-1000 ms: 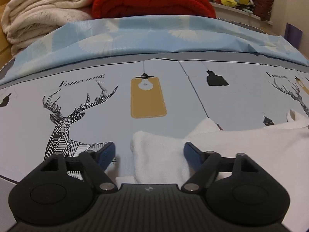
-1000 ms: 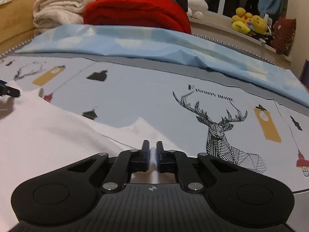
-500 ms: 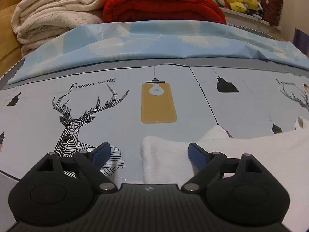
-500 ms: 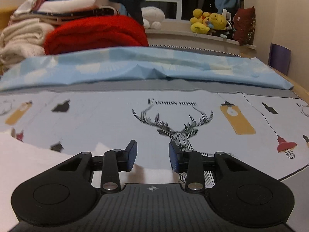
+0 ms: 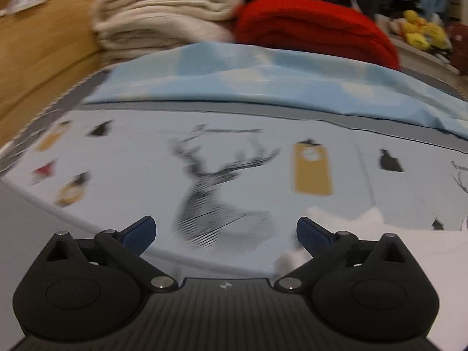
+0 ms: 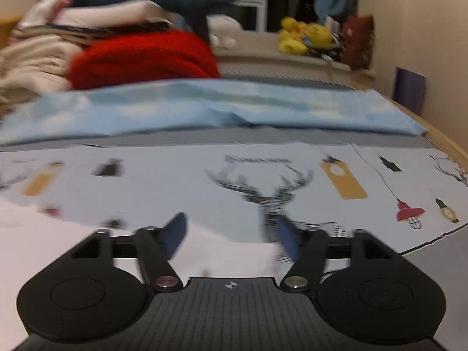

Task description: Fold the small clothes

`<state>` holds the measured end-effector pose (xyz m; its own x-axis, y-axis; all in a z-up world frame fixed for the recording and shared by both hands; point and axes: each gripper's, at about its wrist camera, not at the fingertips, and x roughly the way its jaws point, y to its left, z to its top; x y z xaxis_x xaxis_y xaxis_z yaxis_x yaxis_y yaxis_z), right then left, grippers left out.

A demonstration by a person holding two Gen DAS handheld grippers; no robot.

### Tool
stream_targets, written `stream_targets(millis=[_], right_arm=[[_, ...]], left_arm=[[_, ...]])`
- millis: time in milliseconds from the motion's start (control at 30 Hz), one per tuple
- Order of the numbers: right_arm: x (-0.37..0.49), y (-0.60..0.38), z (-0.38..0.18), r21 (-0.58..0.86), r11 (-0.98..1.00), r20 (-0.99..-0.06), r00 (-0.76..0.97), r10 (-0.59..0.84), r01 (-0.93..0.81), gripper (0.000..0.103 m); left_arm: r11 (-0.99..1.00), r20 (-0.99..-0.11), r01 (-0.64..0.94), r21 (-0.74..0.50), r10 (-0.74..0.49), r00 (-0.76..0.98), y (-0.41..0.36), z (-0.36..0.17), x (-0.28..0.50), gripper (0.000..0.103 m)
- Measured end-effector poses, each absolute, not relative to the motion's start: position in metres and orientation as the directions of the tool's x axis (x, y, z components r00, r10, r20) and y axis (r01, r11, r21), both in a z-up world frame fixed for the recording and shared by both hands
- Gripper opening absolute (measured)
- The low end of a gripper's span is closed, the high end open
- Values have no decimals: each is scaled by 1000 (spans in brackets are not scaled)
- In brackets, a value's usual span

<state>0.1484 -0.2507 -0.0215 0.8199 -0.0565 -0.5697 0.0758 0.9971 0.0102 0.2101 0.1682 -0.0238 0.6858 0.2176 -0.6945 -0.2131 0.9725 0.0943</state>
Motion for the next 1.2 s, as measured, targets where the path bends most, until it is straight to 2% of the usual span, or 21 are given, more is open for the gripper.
stream_targets(millis=[100, 300, 433, 533, 667, 900, 967, 1000, 1100, 1200], right_arm=[[100, -207, -12, 34, 999, -572, 819, 41, -27, 86], [8, -100, -45, 24, 970, -622, 756, 204, -241, 87], [-35, -24, -66, -36, 927, -652, 712, 261, -373, 89], [-46, 23, -88, -110, 903, -683, 691, 235, -416, 91], [-30, 57, -89, -118, 943, -648, 744, 165, -311, 96], [7, 116, -103, -356, 901, -545, 838, 15, -248, 97], [14, 129, -106, -409, 863, -540, 841, 34, -298, 60], [21, 133, -108, -408, 843, -563, 824, 71, -351, 12], [37, 131, -102, -349, 866, -614, 785, 78, -359, 11], [53, 101, -70, -141, 934, -643, 748, 166, -328, 11]], left_arm=[[961, -706, -266, 80, 244, 665, 194, -7, 162, 103], [919, -721, -394, 2, 274, 636, 247, -7, 49, 103], [897, -763, -441, 9, 291, 577, 278, -22, 28, 103], [883, -764, -469, 23, 318, 561, 298, -26, 26, 103], [850, -800, -516, -108, 234, 553, 328, -29, 30, 103], [840, -787, -518, -161, 208, 581, 335, -24, 34, 103], [844, -794, -511, -163, 195, 576, 333, -26, 41, 103], [846, -798, -508, -165, 188, 573, 332, -27, 41, 103], [857, -805, -492, -150, 183, 564, 326, -31, 47, 103], [862, -809, -493, -119, 204, 551, 319, -34, 53, 103]])
